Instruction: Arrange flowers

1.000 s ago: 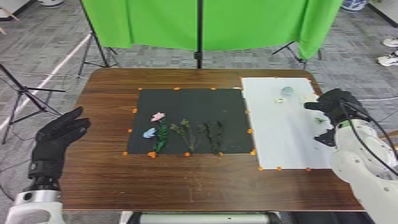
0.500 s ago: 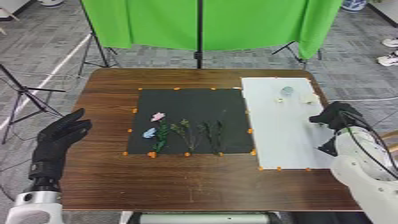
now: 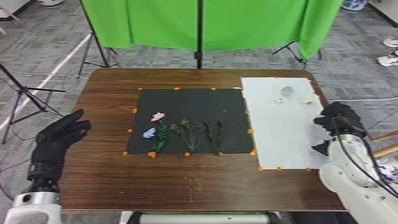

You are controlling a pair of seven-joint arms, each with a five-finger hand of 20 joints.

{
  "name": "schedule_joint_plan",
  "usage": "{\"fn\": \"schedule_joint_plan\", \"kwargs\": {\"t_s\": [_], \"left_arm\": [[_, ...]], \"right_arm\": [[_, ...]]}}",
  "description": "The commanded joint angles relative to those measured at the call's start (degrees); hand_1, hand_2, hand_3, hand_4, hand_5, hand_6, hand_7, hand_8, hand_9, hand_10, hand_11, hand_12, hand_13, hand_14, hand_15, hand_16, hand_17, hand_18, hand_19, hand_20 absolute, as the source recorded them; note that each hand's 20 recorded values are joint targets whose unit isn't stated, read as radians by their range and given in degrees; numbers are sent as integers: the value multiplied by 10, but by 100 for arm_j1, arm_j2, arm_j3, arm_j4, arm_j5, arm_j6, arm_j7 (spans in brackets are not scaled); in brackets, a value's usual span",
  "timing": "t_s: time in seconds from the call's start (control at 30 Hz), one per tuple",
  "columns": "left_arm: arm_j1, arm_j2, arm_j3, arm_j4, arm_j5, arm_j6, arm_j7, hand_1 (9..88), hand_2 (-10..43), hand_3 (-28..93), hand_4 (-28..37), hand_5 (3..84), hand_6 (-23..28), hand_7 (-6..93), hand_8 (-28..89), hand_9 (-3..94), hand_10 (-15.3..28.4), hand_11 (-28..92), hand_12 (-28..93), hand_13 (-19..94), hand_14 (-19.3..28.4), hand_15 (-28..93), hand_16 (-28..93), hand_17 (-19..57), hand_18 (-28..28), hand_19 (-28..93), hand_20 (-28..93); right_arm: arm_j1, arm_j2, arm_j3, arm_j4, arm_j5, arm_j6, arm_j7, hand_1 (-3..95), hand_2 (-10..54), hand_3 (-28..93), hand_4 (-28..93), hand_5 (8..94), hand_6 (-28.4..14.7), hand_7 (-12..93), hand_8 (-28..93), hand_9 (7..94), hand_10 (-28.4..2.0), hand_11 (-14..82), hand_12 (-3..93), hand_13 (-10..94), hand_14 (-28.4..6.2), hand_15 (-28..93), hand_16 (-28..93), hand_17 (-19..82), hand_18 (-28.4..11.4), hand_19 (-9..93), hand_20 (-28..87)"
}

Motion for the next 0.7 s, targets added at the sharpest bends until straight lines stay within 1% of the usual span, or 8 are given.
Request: {"fn": "schedule_joint_plan", "kwargs": {"t_s": [0.03,0.13,0.23,0.3,0.43,0.5,0.63,0.7], "left_arm": [[129,7,-51,-35,-33,-29,-48,443,-10,683,-31,444,66,105,-66,475,133,206,115,400,165,203,-27,157,133,178,222],[90,32,-27,-17,-23,-64,-66,443,-10,682,-31,444,66,105,-66,475,134,206,115,400,165,203,-27,157,133,179,223],[88,59,-21,-29,-16,-57,-84,443,-11,683,-31,444,66,106,-66,476,134,205,114,400,165,203,-27,157,134,178,222],[75,71,-25,-28,-13,-83,-97,442,-11,683,-31,444,66,106,-66,476,133,205,114,400,165,202,-27,156,134,179,223],[102,86,-37,-48,-4,-78,-97,442,-10,682,-32,445,66,105,-67,475,133,205,114,401,165,203,-27,155,134,178,222],[108,95,-40,-52,-13,-67,-85,441,-11,683,-31,444,66,104,-66,475,133,206,115,400,165,203,-27,155,134,177,221],[69,89,13,-35,-5,-84,-67,442,-10,682,-32,444,66,104,-66,475,133,205,114,400,165,201,-27,154,133,177,221],[56,97,26,-28,13,-112,-88,442,-10,681,-32,444,67,104,-66,475,133,205,114,400,165,202,-27,154,133,176,221]], "right_arm": [[696,400,343,-1104,-79,122,-17,658,-95,544,-198,757,-7,334,85,871,-86,167,516,879,-21,669,313,613,-160,932,607],[1345,455,-81,-1413,-15,99,-209,658,-95,544,-197,755,-7,337,87,872,-87,166,517,878,-20,668,315,613,-158,932,608],[2128,386,-737,-1642,251,-163,-533,656,-95,546,-194,755,-7,339,89,872,-88,165,517,878,-19,669,317,615,-156,932,609],[2711,361,-1309,-1689,652,-282,-801,655,-95,546,-194,754,-8,339,90,872,-88,164,518,878,-18,669,319,615,-156,932,612],[4016,206,-2690,-1495,1492,-740,-1117,653,-95,547,-193,755,-7,339,90,873,-87,162,515,877,-16,670,322,615,-154,932,614],[4531,-15,-3303,-1320,1438,-972,-1153,652,-95,548,-193,754,-7,340,92,872,-87,162,517,877,-16,670,323,615,-153,932,615],[4902,-614,-3794,-1032,1407,-1530,-1250,649,-95,549,-193,752,-6,342,94,872,-89,160,518,875,-16,671,325,615,-151,932,617],[4941,-882,-3920,-874,1418,-1737,-1239,648,-95,549,-194,750,-6,344,95,870,-88,158,518,874,-16,672,326,614,-150,932,618]]}}
